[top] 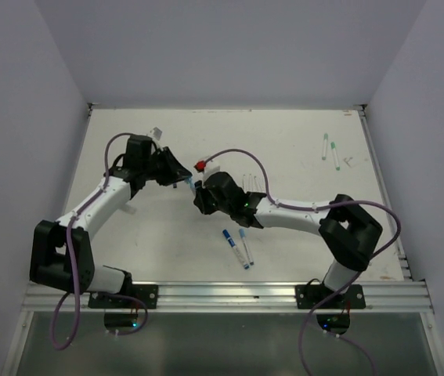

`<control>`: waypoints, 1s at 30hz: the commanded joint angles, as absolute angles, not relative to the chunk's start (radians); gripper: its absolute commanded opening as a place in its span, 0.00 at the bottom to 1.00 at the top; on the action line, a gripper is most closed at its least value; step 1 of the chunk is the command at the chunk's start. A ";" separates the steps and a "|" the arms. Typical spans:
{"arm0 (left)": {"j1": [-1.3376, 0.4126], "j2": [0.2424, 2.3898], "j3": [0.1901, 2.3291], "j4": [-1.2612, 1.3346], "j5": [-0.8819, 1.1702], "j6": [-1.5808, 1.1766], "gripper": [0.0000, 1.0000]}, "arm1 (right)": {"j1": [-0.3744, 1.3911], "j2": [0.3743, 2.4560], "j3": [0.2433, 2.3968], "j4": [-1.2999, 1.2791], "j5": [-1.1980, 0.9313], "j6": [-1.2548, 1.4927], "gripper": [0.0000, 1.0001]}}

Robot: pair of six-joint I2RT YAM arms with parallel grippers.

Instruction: Open the pen caps

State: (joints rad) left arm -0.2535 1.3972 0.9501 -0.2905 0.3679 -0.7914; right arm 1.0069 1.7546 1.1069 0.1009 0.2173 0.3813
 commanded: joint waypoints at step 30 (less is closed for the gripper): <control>-0.161 1.598 0.966 -0.244 0.048 -0.614 0.00 | 0.463 1.466 0.936 -0.305 0.006 0.445 0.00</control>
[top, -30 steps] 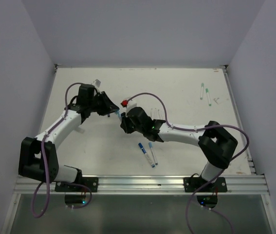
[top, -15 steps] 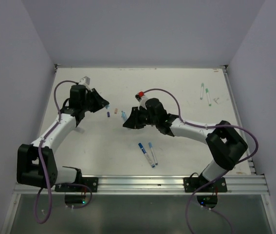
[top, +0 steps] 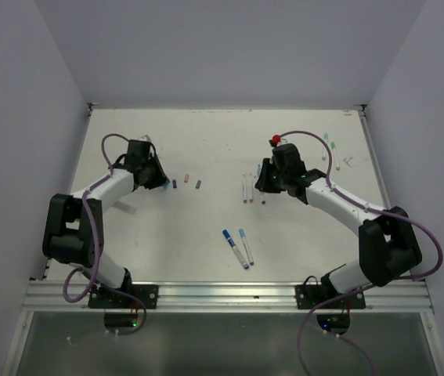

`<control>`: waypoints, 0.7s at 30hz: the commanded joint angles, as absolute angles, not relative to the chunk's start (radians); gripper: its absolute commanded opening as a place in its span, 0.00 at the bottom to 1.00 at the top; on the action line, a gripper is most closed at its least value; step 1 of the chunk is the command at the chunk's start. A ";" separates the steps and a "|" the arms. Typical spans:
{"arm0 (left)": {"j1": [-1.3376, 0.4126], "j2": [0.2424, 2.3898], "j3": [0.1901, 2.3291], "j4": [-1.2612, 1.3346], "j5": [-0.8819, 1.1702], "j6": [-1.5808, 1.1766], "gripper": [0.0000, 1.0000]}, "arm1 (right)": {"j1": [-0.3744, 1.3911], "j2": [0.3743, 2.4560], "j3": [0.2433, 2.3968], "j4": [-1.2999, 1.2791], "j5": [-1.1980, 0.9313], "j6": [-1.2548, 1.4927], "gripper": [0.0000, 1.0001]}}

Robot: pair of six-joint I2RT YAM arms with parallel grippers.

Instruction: Open the pen caps

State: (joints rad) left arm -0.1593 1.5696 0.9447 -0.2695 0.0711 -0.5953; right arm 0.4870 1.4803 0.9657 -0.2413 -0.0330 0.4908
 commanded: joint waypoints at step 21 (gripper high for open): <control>-0.161 1.799 1.088 -0.244 -0.018 -0.657 0.28 | 0.356 1.719 1.011 -0.319 -0.003 0.344 0.00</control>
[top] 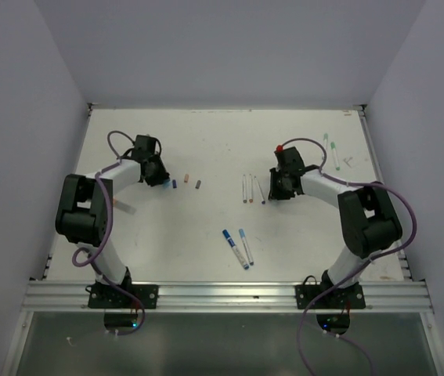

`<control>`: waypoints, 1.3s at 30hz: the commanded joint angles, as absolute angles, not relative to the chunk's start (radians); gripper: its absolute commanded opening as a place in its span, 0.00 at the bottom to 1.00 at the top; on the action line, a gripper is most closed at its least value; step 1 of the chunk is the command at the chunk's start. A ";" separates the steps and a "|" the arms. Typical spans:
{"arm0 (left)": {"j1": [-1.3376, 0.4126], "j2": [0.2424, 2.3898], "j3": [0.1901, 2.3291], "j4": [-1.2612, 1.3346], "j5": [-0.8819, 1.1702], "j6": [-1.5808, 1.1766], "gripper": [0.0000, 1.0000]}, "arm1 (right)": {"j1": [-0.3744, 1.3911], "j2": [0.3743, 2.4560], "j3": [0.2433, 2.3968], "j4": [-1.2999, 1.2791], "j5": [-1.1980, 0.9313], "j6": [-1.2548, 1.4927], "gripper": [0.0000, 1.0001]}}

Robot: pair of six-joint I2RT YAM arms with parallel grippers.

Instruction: Open the pen caps

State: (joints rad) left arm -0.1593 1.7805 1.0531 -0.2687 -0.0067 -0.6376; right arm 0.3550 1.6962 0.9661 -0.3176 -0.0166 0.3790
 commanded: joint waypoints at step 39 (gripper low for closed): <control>0.000 1.397 0.876 -0.445 -0.173 -0.611 0.84 | 0.498 1.480 0.959 -0.282 0.005 0.307 0.52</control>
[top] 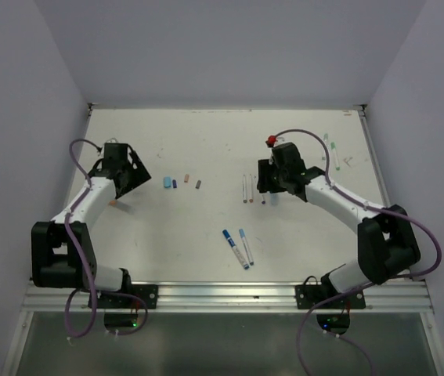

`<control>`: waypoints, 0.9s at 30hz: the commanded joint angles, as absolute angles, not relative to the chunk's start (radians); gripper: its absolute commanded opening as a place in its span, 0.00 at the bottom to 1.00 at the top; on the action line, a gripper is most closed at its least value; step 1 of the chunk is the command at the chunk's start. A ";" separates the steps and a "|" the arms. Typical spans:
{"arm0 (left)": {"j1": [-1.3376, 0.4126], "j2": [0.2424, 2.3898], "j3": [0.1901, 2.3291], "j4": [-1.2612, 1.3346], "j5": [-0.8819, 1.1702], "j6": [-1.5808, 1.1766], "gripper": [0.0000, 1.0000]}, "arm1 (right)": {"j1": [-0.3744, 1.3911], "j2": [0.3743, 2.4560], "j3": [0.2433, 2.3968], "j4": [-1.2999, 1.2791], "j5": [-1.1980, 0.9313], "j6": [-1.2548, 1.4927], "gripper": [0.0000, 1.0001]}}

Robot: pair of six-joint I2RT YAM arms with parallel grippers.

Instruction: Open the pen caps

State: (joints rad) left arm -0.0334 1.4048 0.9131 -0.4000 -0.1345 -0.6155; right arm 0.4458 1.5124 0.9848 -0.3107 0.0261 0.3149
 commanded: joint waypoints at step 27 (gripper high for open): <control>0.287 1.701 1.031 -0.500 -0.138 -0.621 0.84 | 0.627 1.511 0.922 -0.173 -0.181 0.347 0.52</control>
